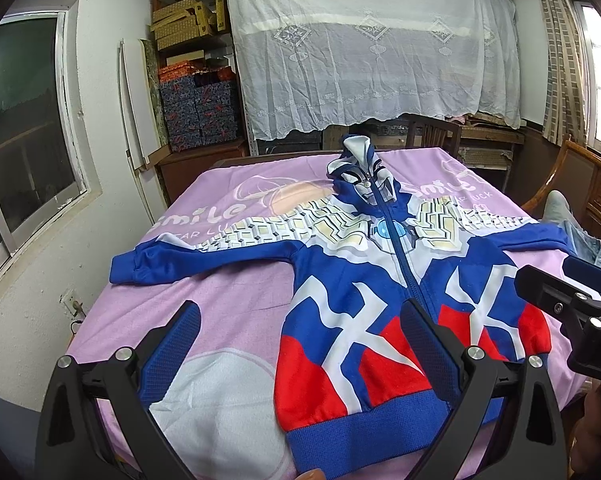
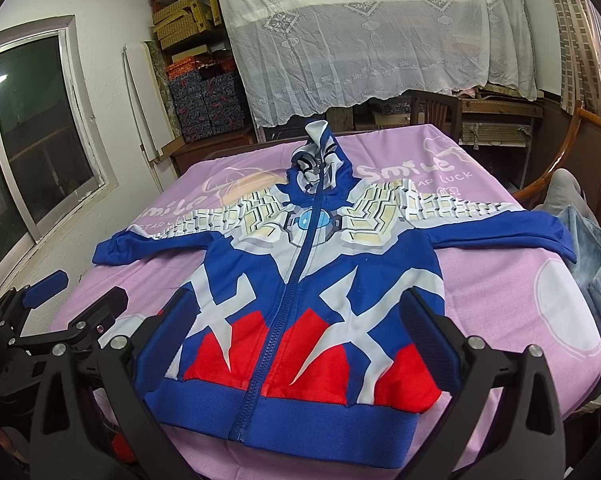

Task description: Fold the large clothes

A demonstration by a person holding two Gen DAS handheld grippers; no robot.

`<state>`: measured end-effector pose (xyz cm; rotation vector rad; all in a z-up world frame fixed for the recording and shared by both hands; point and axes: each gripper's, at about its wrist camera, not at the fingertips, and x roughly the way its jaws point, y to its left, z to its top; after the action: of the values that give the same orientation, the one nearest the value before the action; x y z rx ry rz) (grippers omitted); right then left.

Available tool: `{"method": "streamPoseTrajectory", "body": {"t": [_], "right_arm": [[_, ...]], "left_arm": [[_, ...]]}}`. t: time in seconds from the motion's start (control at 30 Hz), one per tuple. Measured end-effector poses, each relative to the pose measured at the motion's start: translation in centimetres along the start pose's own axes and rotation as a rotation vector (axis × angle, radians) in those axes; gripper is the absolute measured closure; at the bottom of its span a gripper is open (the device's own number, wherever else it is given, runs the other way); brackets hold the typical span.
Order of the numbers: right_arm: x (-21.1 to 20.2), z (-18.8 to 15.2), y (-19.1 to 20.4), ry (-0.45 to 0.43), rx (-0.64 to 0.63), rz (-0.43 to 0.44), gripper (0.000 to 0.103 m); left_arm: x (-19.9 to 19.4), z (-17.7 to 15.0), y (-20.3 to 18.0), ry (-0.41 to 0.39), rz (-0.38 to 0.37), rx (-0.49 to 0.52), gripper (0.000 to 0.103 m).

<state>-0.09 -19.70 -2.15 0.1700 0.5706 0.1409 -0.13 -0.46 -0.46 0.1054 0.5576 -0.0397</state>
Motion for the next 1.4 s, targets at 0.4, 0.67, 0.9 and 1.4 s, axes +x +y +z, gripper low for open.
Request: {"method": "streamPoseTrajectory", "body": {"t": [0.4,0.67,0.9,1.4], "right_arm": [[0.03,0.04,-0.01,0.000,0.001,0.000,0.004],[0.01,0.05,0.00,0.000,0.001,0.000,0.004],[0.02,0.07,0.01,0.001,0.000,0.001,0.004],[0.09,0.03,0.01,0.004,0.002,0.001,0.004]], "left_arm": [[0.14,-0.36,-0.02,0.002,0.001,0.000,0.003],[0.16,-0.34,0.00,0.004,0.001,0.001,0.003],[0.18,-0.32,-0.01,0.005,0.001,0.001,0.003],[0.56,-0.53,-0.38,0.009,0.000,0.002,0.003]]}}
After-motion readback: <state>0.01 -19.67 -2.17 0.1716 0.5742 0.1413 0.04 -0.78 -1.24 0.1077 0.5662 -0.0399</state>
